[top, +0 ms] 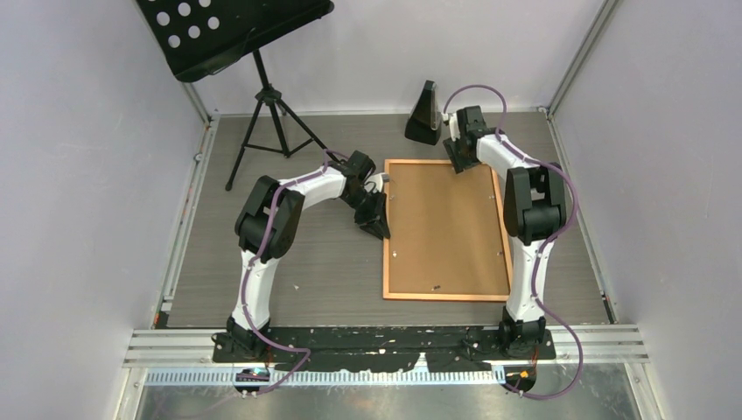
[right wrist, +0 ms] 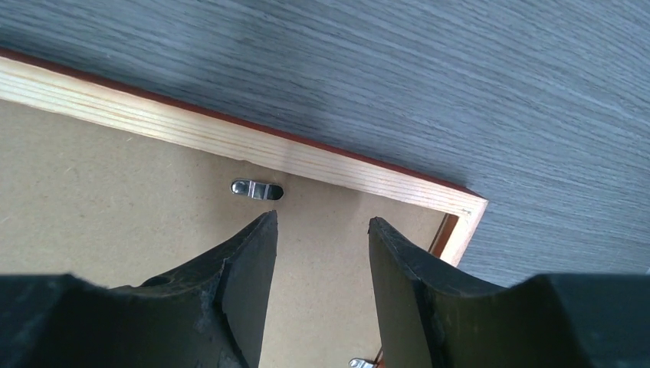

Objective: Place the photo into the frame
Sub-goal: Install the photo frame at the center of the board.

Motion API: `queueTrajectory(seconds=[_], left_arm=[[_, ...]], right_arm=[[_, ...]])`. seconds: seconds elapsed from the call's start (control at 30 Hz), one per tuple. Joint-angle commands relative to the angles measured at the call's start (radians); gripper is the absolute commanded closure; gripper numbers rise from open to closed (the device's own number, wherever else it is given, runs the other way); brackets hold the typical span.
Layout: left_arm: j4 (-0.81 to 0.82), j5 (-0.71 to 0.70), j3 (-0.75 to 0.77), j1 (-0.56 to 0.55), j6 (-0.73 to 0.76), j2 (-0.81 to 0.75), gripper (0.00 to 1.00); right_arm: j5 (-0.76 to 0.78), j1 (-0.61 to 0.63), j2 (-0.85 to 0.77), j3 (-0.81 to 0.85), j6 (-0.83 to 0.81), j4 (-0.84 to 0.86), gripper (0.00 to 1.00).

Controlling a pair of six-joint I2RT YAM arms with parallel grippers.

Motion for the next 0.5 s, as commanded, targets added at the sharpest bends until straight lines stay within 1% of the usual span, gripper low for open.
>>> queueTrajectory(seconds=[0.0, 0.47], left_arm=[[-0.036, 0.001, -0.008, -0.015, 0.048, 0.045, 1.00], [-0.036, 0.001, -0.009, -0.014, 0.049, 0.044, 1.00]], right_arm=[[0.034, 0.006, 0.011, 0.027, -0.022, 0.038, 0.46], [0.067, 0.012, 0.046, 0.028, -0.021, 0.070, 0.47]])
